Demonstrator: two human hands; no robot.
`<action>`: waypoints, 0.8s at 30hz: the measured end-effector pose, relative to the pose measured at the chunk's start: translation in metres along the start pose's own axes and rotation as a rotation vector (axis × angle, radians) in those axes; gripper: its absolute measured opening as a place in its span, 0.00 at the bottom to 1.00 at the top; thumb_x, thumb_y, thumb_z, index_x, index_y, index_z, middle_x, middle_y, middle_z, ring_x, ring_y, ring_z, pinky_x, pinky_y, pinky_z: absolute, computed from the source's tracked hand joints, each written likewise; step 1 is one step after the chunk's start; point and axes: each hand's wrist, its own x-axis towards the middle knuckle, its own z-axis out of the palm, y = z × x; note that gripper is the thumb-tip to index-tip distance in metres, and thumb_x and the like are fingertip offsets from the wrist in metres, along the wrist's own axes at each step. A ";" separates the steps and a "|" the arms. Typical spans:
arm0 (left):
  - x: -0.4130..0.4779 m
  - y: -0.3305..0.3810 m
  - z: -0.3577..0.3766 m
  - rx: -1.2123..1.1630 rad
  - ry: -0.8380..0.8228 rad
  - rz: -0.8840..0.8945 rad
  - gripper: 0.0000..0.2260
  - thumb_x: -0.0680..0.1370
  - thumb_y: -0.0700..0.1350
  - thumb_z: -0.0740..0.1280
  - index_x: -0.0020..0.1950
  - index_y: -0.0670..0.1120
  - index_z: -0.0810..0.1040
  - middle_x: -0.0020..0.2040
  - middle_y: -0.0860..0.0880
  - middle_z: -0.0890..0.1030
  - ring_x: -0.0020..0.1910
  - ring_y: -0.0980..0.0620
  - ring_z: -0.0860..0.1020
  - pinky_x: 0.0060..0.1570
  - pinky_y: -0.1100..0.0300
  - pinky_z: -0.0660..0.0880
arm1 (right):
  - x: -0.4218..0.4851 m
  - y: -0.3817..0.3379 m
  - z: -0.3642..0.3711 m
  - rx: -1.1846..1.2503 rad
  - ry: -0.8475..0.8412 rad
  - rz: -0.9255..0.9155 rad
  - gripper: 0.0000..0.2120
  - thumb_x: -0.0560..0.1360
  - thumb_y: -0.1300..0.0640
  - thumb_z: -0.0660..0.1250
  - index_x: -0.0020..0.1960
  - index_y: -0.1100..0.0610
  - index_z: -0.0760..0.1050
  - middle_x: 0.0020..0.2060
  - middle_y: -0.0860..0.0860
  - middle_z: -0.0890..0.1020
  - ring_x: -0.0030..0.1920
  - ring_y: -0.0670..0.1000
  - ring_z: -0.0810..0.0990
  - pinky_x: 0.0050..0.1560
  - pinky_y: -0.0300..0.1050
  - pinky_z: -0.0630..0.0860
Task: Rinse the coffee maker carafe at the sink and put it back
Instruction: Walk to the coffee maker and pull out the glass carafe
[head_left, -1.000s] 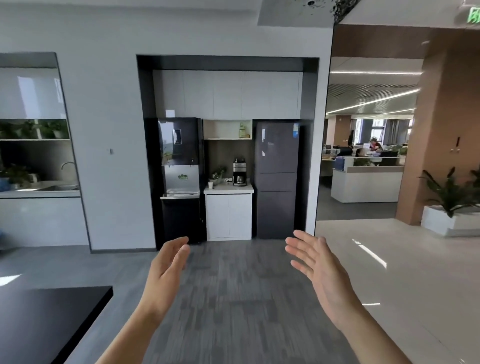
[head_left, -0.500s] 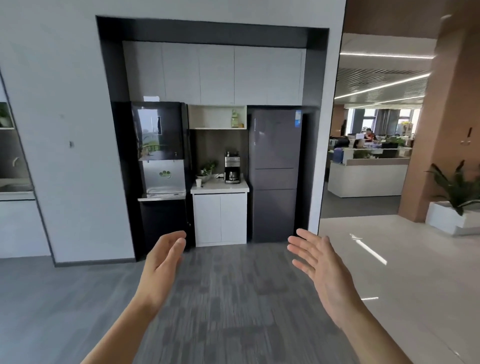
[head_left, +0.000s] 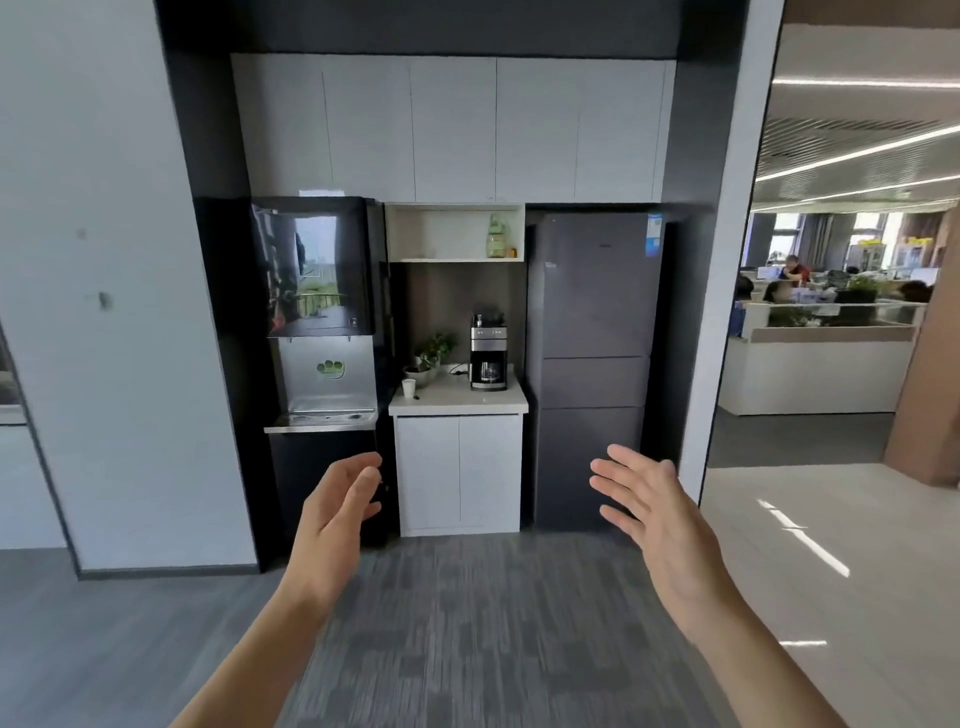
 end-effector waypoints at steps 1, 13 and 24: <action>0.023 -0.011 0.004 0.000 0.000 0.004 0.13 0.84 0.49 0.59 0.64 0.49 0.78 0.61 0.53 0.81 0.61 0.57 0.79 0.63 0.52 0.75 | 0.024 0.009 0.002 -0.009 0.001 0.000 0.46 0.57 0.17 0.66 0.65 0.46 0.79 0.62 0.47 0.85 0.65 0.47 0.82 0.68 0.53 0.74; 0.298 -0.186 0.023 -0.020 0.007 0.036 0.21 0.80 0.59 0.54 0.64 0.52 0.79 0.62 0.57 0.81 0.64 0.59 0.76 0.64 0.54 0.72 | 0.324 0.150 0.053 -0.026 0.025 0.006 0.47 0.58 0.18 0.66 0.66 0.47 0.78 0.62 0.48 0.86 0.64 0.48 0.83 0.67 0.52 0.75; 0.537 -0.307 0.073 -0.081 0.016 -0.095 0.15 0.84 0.49 0.57 0.60 0.48 0.82 0.58 0.54 0.84 0.60 0.57 0.80 0.64 0.47 0.74 | 0.565 0.262 0.073 -0.003 0.054 0.051 0.48 0.59 0.18 0.66 0.68 0.49 0.76 0.63 0.49 0.85 0.65 0.48 0.83 0.66 0.51 0.75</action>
